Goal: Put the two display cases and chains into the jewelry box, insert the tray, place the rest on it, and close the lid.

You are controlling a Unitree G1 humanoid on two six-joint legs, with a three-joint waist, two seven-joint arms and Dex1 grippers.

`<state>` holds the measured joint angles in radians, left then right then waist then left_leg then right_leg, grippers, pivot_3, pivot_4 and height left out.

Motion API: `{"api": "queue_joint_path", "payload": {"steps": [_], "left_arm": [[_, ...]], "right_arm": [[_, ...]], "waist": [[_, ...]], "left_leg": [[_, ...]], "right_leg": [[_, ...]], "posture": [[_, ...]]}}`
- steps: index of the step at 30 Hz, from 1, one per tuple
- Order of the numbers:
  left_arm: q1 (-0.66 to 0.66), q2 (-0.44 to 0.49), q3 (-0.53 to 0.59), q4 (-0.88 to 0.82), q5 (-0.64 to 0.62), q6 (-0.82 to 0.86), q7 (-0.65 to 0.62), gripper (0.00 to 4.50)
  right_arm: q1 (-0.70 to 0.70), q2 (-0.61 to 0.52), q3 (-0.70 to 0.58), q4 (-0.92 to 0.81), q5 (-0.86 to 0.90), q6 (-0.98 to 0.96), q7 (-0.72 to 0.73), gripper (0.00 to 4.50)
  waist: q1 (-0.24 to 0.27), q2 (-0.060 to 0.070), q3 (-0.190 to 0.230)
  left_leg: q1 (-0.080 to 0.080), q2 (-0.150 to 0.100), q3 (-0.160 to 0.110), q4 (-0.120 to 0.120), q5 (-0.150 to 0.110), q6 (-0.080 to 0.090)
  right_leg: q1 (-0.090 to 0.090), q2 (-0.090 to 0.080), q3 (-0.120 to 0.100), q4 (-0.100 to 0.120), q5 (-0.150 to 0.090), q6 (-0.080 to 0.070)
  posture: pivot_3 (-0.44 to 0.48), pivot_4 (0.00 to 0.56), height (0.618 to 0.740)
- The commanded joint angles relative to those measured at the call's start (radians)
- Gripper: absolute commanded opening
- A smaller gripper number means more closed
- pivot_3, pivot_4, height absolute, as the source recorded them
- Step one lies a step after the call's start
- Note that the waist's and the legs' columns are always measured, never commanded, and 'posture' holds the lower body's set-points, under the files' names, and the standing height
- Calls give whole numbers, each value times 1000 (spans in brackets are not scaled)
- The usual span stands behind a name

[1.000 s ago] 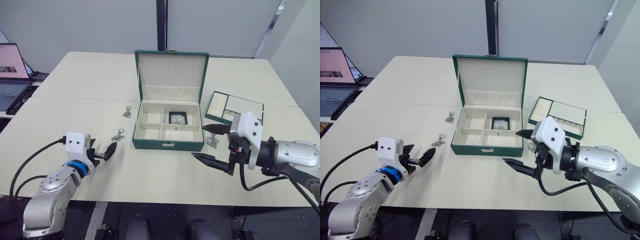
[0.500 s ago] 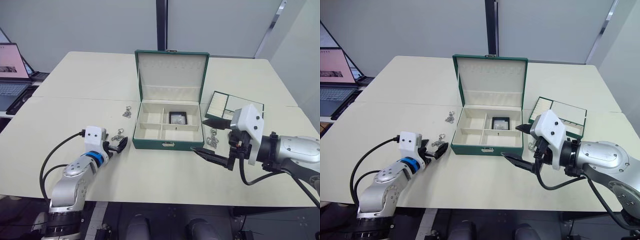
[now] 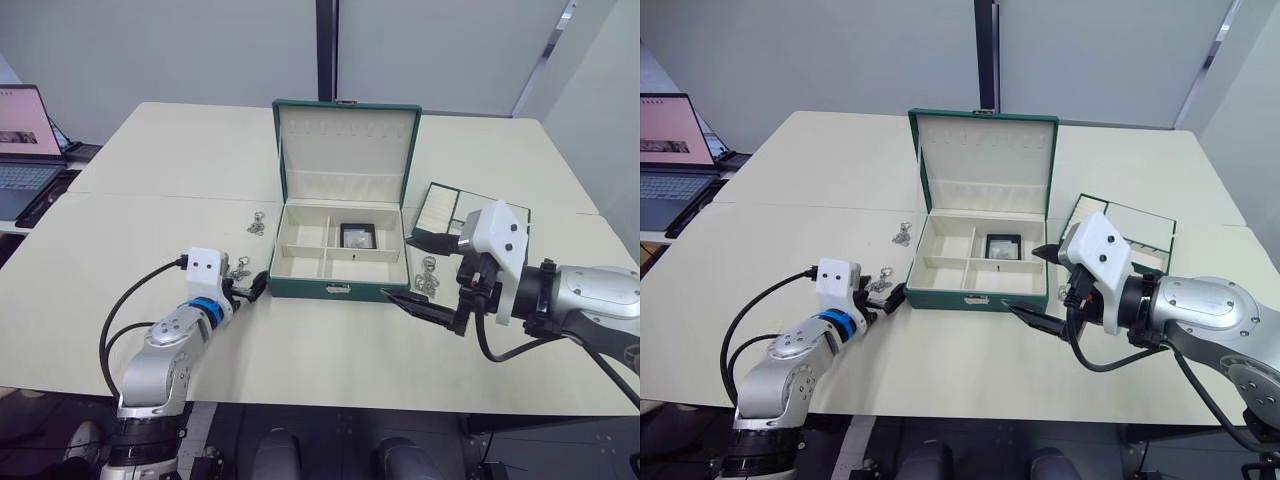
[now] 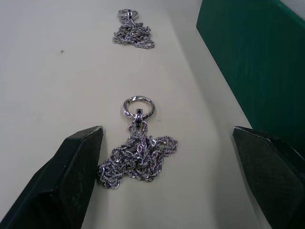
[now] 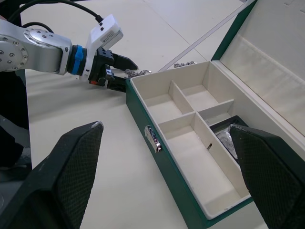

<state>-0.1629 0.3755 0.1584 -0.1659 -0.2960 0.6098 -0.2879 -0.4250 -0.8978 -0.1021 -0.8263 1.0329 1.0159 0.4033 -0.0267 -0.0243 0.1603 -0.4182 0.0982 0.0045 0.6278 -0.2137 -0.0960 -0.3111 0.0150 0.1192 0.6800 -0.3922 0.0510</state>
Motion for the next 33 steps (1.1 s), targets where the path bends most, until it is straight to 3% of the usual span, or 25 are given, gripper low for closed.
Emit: {"api": "queue_joint_path", "payload": {"steps": [1,13,28,33], "left_arm": [[4,-8,-1,-33,3,24,16,3618],[-34,-15,-1,-7,6,32,13,28],[-17,-11,-3,12,34,-21,8,28],[10,28,40,-91,22,3,10,28]], "right_arm": [[-15,-18,-39,-19,11,-9,-7,4500],[-16,-19,-31,-27,23,-10,-34,4500],[5,-31,-47,-17,26,-22,-13,4500],[32,-39,-71,-16,28,-23,-2,4500]], "waist": [[0,0,0],[0,0,0],[0,0,0],[0,0,0]], "left_leg": [[0,0,0,0,0,0],[0,0,0,0,0,0],[0,0,0,0,0,0],[0,0,0,0,0,0]], "right_leg": [[0,0,0,0,0,0],[0,0,0,0,0,0],[0,0,0,0,0,0],[0,0,0,0,0,0]], "posture": [[0,150,740],[0,150,740],[0,150,740],[0,150,740]]}}
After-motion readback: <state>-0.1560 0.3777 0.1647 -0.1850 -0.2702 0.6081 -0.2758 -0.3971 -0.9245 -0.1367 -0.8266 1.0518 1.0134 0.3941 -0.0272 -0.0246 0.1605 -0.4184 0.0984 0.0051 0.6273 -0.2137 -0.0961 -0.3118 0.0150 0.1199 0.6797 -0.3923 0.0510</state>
